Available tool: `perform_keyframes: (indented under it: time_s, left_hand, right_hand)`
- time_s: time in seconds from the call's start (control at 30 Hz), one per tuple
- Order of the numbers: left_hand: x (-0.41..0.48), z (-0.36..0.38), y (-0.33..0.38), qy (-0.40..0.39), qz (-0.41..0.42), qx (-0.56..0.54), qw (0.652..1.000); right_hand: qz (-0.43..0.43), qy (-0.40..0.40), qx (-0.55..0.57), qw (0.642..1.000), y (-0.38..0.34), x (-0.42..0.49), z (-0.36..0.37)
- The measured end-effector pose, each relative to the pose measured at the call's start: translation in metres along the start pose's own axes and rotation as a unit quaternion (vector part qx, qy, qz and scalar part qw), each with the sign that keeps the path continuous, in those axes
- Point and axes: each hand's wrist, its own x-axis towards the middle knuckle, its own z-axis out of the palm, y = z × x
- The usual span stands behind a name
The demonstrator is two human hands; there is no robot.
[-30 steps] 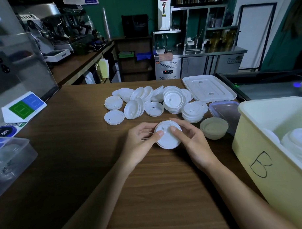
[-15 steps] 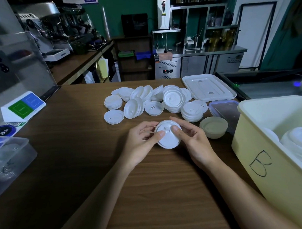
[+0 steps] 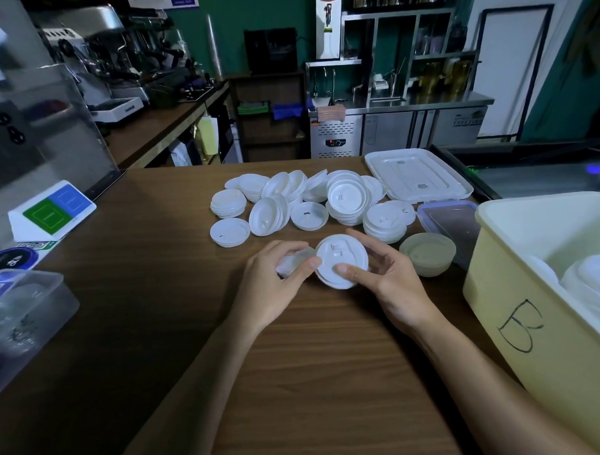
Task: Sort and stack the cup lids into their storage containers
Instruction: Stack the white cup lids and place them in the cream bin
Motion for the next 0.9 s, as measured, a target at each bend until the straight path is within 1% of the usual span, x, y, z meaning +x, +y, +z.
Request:
perform_keyframes:
  time_s: [0.1, 0.17, 0.27, 0.37, 0.53, 0.63, 0.7, 0.8, 0.83, 0.9]
  left_hand:
    - [0.001, -0.008, -0.016, -0.051, 0.03, 0.126, 0.99]
    - [0.001, -0.007, -0.024, -0.079, 0.041, 0.163, 0.983]
    - [0.002, -0.004, -0.024, -0.066, 0.057, 0.179, 0.98]
    - [0.001, -0.004, -0.02, -0.036, 0.054, 0.19, 0.98]
    - [0.0, -0.005, -0.003, 0.017, 0.007, 0.119, 0.993]
    - [0.001, -0.007, 0.003, 0.045, -0.037, 0.004, 0.998]
    - [0.003, -0.01, 0.006, 0.042, -0.064, -0.063, 0.995]
    - [0.005, -0.01, 0.011, 0.008, -0.08, -0.167, 0.983]
    - [0.005, -0.009, 0.012, -0.004, -0.085, -0.193, 0.978]
    - [0.004, -0.005, 0.01, -0.022, -0.081, -0.206, 0.975]
  right_hand:
    - [0.007, 0.029, 0.013, 0.999, 0.002, 0.003, -0.005]
    - [0.011, 0.036, 0.006, 0.999, 0.005, 0.003, -0.006]
    - [0.014, 0.054, -0.005, 0.998, 0.006, 0.004, -0.006]
    - [0.004, 0.066, -0.016, 0.998, 0.003, 0.004, -0.005]
    - [-0.012, 0.068, -0.029, 0.997, 0.003, 0.003, -0.003]
    - [-0.017, 0.081, -0.027, 0.996, 0.003, 0.004, -0.002]
    - [-0.016, 0.088, -0.026, 0.996, 0.002, 0.004, -0.002]
    - [-0.016, 0.084, -0.017, 0.996, 0.001, 0.004, -0.001]
    - [-0.018, 0.082, -0.015, 0.996, 0.001, 0.004, -0.001]
    - [-0.016, 0.074, -0.008, 0.997, 0.001, 0.003, 0.0]
